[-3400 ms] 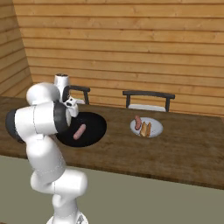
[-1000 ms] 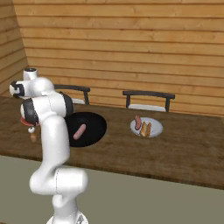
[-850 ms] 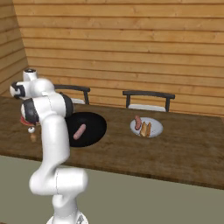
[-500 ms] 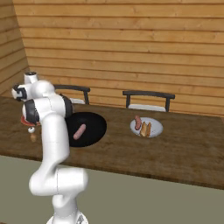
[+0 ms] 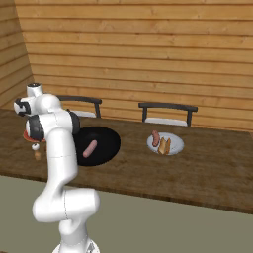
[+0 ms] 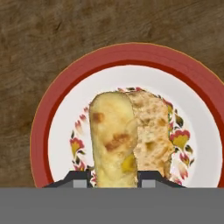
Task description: Place one bun and one sausage from the bowl on each plate.
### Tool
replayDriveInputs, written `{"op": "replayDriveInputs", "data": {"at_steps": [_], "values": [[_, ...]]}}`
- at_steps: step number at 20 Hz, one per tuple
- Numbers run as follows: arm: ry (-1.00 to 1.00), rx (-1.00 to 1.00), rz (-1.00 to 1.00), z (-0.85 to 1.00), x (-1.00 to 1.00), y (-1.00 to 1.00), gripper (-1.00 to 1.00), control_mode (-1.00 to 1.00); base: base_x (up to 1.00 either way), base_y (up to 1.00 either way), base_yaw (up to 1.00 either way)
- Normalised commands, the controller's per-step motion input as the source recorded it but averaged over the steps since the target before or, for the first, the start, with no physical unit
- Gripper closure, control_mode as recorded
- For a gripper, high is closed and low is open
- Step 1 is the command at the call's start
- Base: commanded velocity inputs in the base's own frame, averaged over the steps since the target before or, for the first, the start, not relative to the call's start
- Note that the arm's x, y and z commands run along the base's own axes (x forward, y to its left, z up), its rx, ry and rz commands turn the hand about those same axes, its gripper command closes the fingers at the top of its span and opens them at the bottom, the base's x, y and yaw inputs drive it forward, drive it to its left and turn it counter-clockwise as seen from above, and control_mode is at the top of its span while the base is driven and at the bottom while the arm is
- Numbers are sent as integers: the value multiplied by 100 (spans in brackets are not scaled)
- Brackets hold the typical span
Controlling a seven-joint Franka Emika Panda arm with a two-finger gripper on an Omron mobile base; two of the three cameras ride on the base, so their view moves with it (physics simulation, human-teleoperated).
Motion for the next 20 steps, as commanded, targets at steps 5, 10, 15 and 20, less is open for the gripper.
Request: {"op": "replayDriveInputs", "data": {"at_steps": [5,10,15,20], "values": [[0,0,0,-5,26,9,-100,-100,0,0,0],[0,0,-2,1,-14,-12,-100,-100,0,0,0],[0,0,-5,21,-60,-61,-100,-100,0,0,0],[-7,2,-3,21,-82,-99,-100,-100,0,0,0]]}}
